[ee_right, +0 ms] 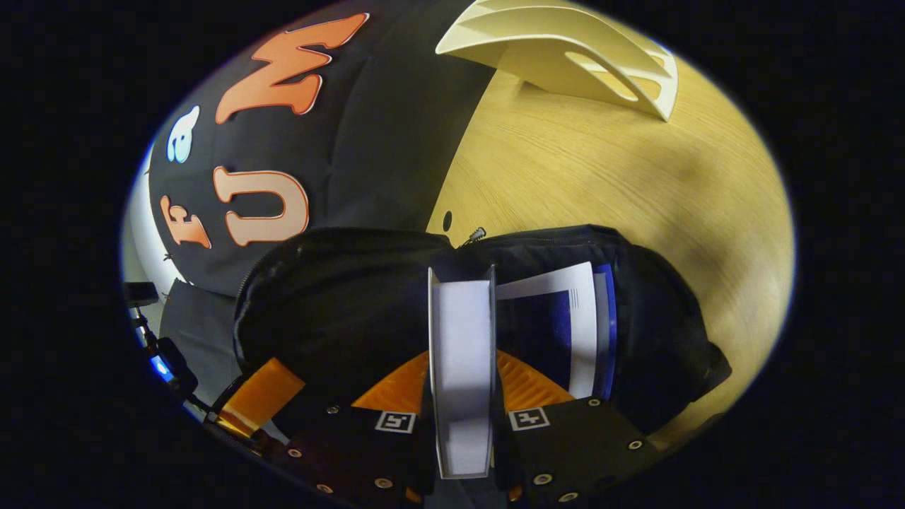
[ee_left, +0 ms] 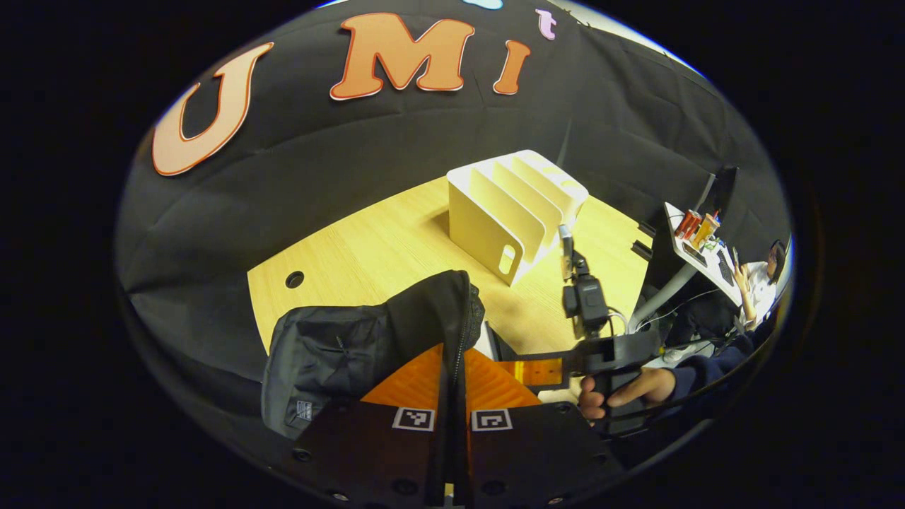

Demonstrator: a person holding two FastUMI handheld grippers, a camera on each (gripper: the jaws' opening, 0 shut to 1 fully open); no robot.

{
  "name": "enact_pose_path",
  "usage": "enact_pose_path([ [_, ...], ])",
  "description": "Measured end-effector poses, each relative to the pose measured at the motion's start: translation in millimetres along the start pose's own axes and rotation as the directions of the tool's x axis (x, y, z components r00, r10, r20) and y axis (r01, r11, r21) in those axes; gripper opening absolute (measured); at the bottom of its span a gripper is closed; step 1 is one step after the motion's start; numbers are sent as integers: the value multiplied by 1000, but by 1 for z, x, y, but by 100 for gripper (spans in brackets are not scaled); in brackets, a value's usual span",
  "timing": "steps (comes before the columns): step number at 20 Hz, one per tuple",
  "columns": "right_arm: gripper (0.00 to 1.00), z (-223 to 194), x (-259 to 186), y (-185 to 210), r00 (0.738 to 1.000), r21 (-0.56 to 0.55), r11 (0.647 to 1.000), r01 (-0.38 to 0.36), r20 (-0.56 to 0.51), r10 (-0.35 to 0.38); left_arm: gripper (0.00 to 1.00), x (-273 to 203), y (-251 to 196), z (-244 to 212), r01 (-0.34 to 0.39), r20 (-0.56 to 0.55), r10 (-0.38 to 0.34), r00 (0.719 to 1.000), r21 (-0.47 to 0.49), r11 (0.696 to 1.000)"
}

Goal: Open the schoolbag, grab two books from the bookshelf and put them into the schoolbag.

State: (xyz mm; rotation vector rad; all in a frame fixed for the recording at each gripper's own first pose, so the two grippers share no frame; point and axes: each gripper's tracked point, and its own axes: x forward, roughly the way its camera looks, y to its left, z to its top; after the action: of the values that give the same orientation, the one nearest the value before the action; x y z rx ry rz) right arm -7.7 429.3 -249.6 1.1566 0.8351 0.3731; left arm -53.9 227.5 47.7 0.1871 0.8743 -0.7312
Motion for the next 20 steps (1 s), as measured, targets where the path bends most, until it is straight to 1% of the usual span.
enact_pose_path([
  [1,35,-3,5,-2,1000,7,1000,14,-18,-14,5,1,1,-2,-6,-2,6,1000,2,1000],
  [2,36,-6,8,-7,998,5,998,55,-40,-54,5,0,1,0,-12,0,12,1000,0,1000],
  [3,44,-9,8,-15,991,-10,994,108,-72,-109,5,-2,3,-1,-22,-1,22,1000,-4,1000],
  [4,49,-13,3,-26,978,-43,985,165,-120,-169,5,-3,6,-1,-41,5,41,999,-10,999],
  [5,41,-13,-9,-28,967,-107,974,200,-141,-214,5,-2,9,-4,-54,10,54,998,-9,998],
  [6,61,-9,-18,-33,953,-191,953,234,-151,-264,5,-2,11,-4,-74,15,74,997,-4,997],
  [7,72,-3,-26,-36,943,-275,928,252,-145,-299,5,2,12,-5,-94,17,94,995,-4,996],
  [8,77,3,-37,-36,937,-329,909,257,-148,-318,6,3,12,-6,-109,23,109,994,-11,994],
  [9,86,10,-46,-31,936,-354,903,241,-160,-313,7,4,9,-8,-115,19,115,993,-25,993],
  [10,88,21,-57,-27,938,-371,898,235,-155,-309,8,4,5,-10,-116,18,117,993,-42,992],
  [11,95,33,-68,-25,942,-387,892,232,-139,-306,9,6,-1,-10,-116,22,117,993,-54,992],
  [13,98,65,-95,-26,945,-429,867,253,-81,-316,12,10,-9,-10,-129,26,131,991,-64,990],
  [14,98,84,-111,-28,946,-449,852,267,-48,-322,16,12,-13,-10,-151,29,153,988,-59,987],
  [15,98,102,-127,-27,947,-464,842,277,-19,-322,27,16,-16,-11,-170,28,172,985,-58,984],
  [16,98,118,-143,-25,950,-481,833,275,1,-313,31,18,-23,-11,-189,28,191,981,-65,980],
  [17,98,132,-157,-24,951,-506,817,277,25,-308,40,22,-30,-10,-202,31,204,978,-77,976],
  [18,98,147,-171,-23,951,-540,792,286,57,-304,47,26,-39,-9,-209,32,213,977,-94,973],
  [20,98,185,-201,-21,945,-611,725,317,137,-298,60,29,-58,2,-224,66,234,970,-133,966],
])
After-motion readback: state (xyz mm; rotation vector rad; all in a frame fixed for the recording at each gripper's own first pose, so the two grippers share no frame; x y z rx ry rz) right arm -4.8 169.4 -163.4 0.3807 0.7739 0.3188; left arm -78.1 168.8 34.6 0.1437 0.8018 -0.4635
